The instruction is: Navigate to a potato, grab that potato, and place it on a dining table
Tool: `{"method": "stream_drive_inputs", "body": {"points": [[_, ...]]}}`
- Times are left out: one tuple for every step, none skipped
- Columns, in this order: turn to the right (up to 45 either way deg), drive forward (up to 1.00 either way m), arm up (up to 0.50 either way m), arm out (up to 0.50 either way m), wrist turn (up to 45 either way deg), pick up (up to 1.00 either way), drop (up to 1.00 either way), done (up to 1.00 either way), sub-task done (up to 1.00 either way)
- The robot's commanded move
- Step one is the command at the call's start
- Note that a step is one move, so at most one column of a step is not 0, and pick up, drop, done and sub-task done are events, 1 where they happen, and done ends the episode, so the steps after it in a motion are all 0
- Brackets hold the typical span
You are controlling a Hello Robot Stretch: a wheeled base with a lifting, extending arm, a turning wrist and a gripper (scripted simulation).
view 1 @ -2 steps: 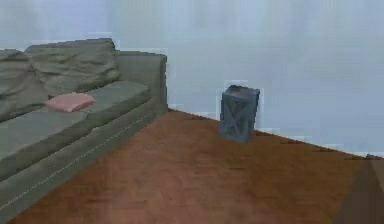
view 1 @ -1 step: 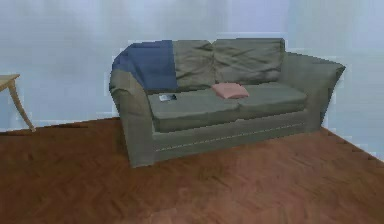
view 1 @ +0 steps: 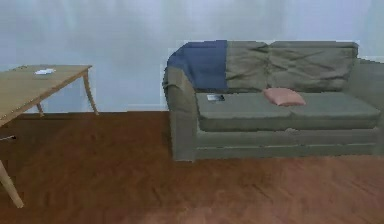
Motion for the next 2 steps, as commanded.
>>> {"method": "stream_drive_inputs", "body": {"points": [[0.0,0.10,0.00,0.00,0.0,0.00,0.00,0.00,0.00],[-45.0,0.00,0.00,0.00,0.0,0.00,0.00,0.00,0.00]]}}
